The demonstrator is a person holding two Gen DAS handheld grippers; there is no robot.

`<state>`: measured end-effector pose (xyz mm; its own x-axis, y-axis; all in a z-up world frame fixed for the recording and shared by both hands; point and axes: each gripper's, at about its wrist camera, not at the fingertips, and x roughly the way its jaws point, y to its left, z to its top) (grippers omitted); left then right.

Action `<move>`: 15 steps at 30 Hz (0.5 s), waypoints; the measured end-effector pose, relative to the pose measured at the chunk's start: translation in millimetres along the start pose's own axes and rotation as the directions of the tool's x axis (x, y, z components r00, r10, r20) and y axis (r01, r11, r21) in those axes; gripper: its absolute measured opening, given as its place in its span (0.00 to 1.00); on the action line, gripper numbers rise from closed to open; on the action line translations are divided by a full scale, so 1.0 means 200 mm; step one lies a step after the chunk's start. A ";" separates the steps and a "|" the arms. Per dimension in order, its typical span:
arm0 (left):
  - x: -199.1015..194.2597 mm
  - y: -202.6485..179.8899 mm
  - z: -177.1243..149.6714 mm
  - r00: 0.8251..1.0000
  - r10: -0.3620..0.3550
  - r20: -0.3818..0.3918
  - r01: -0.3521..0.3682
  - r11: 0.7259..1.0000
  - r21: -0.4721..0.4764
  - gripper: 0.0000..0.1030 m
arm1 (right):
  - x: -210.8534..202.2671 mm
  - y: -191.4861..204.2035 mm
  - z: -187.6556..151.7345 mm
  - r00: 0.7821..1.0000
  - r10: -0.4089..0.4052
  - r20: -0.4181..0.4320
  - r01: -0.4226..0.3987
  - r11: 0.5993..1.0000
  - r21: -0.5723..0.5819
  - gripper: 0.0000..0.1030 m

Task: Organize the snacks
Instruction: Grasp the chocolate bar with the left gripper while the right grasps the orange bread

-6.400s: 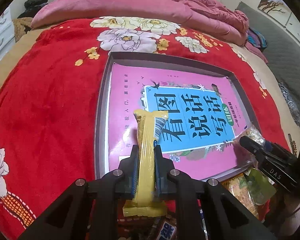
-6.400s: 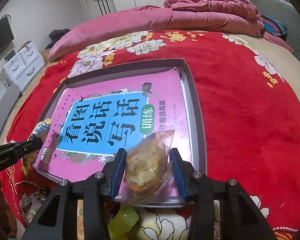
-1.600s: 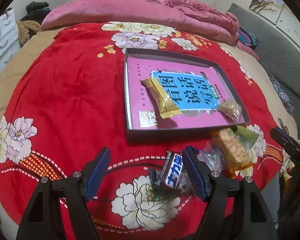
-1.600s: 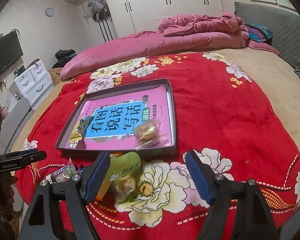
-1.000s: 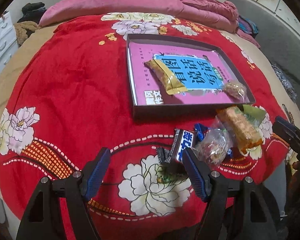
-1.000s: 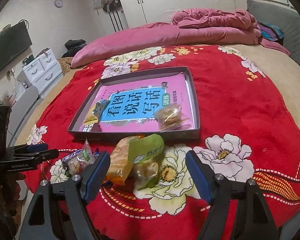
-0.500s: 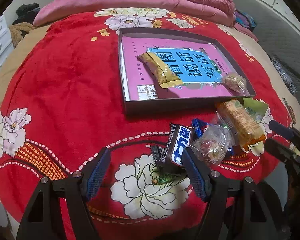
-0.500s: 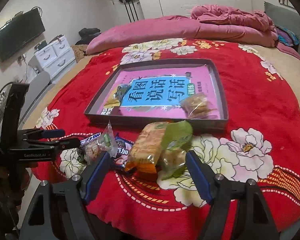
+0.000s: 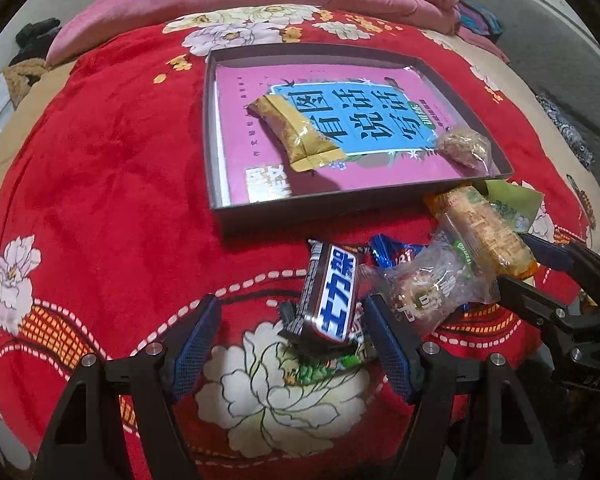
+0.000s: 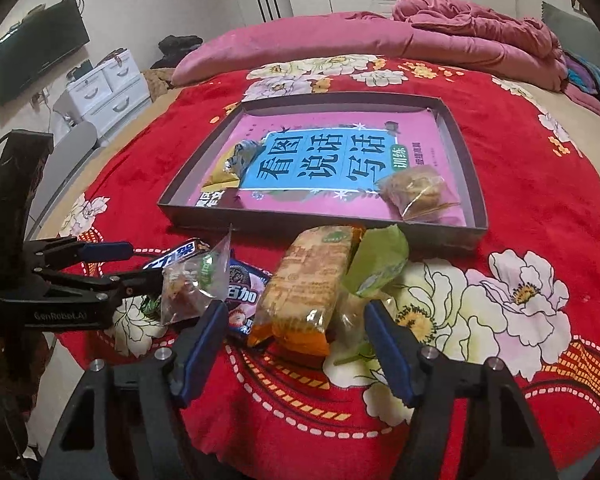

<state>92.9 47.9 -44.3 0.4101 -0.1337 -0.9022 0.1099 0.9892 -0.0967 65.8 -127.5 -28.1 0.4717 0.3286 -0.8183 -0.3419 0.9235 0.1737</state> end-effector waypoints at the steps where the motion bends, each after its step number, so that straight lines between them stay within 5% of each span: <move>1: 0.00 0.00 0.01 1.000 0.004 0.001 -0.004 1.000 0.003 0.73 | 0.01 -0.01 0.00 1.000 -0.003 -0.001 0.003 1.000 0.002 0.67; 15: 0.03 0.08 0.03 1.000 0.021 -0.003 -0.021 0.999 -0.024 0.73 | 0.06 -0.02 0.03 0.999 -0.039 0.005 0.039 0.999 -0.001 0.62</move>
<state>102.6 63.0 -49.8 0.4099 -0.1124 -0.9052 0.0793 0.9930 -0.0874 78.0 -126.3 -34.5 0.4892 0.2931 -0.8215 -0.3236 0.9356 0.1412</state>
